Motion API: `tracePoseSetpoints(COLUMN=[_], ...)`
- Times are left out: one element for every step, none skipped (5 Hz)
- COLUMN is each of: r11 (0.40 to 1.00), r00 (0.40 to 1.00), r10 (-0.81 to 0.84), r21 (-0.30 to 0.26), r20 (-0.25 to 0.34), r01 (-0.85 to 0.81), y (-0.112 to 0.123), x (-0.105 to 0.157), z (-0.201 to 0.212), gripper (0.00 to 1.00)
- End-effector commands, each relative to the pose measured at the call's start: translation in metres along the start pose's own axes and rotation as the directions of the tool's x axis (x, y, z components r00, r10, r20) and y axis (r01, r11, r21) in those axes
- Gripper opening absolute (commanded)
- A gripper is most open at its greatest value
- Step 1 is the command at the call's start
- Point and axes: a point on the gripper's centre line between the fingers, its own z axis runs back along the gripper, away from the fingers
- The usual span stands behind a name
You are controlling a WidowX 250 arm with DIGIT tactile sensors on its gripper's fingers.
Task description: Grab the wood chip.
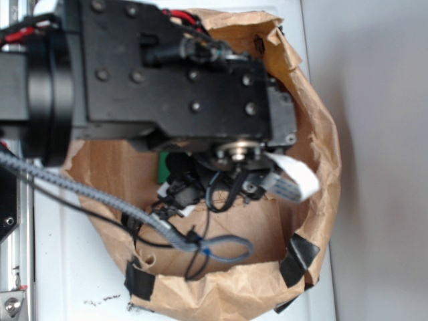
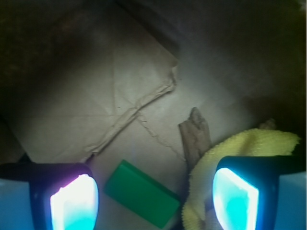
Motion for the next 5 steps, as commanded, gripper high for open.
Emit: tracePoseSetpoints(r11=[0.997,0.991,0.989,0.989,0.989], r00=[0.996,0.995,0.995,0.994,0.994], r10=[-0.056,-0.084,-0.089,-0.1,-0.096], r21=[0.063,0.112,0.124,0.113,0.116], r20=[0.065,0.053,0.055,0.045,0.045], r01=[0.052,0.077,0.081,0.094,0.09], y=[0.006,0.01,0.015,0.02,0.024], x=[0.033,0.032,0.026,0.026,0.025], z=[-0.005,-0.022,-0.029,-0.037,-0.041], gripper=[1.0,1.0,1.0,1.0,1.0])
